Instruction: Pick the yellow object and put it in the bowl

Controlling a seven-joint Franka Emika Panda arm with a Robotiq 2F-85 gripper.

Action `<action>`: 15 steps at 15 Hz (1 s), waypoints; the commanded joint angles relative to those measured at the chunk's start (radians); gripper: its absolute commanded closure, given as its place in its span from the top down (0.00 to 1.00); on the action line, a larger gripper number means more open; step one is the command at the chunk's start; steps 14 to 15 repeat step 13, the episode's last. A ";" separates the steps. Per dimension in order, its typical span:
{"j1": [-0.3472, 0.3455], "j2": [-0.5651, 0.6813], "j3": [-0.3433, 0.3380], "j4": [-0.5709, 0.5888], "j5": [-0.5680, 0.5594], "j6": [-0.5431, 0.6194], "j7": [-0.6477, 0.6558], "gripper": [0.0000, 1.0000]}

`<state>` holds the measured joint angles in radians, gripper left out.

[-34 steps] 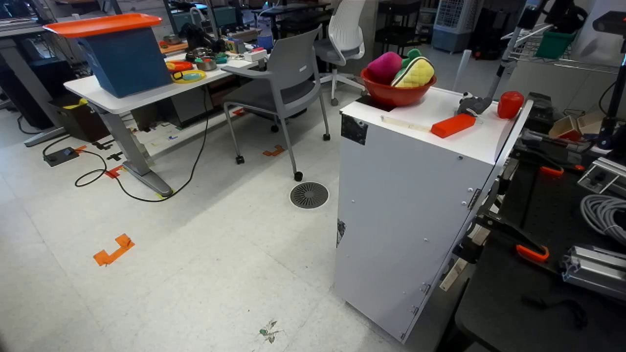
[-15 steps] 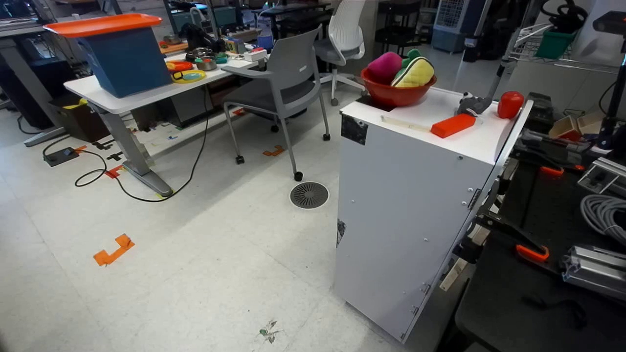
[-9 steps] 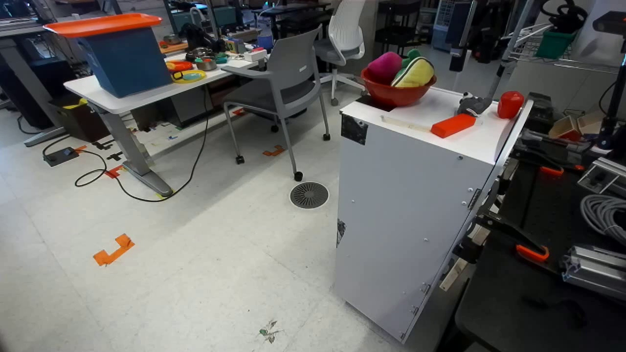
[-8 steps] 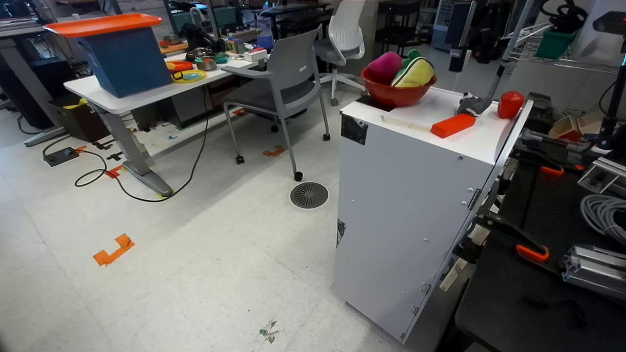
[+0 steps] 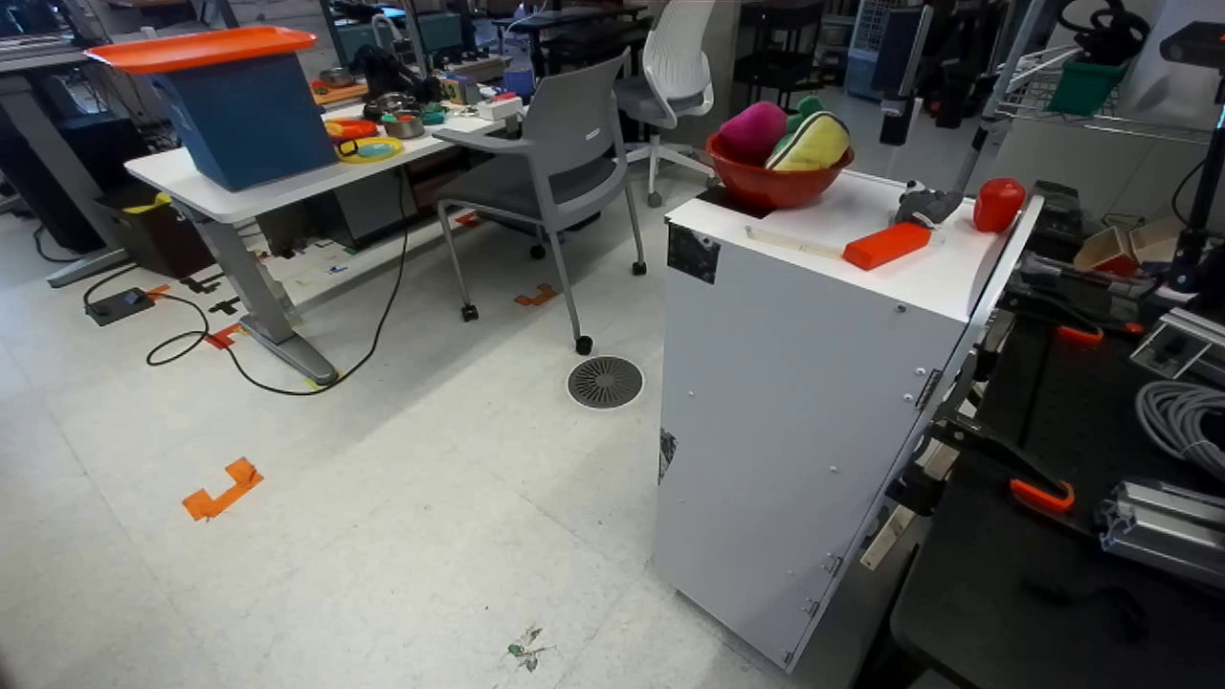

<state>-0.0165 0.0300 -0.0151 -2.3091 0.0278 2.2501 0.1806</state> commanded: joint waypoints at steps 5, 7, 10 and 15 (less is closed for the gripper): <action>0.004 0.010 0.002 -0.002 0.021 -0.032 -0.001 1.00; 0.004 0.010 0.002 -0.004 0.020 -0.033 0.002 1.00; 0.003 -0.008 0.004 -0.018 0.035 -0.024 -0.042 1.00; 0.002 0.007 0.000 -0.015 0.003 -0.008 -0.019 1.00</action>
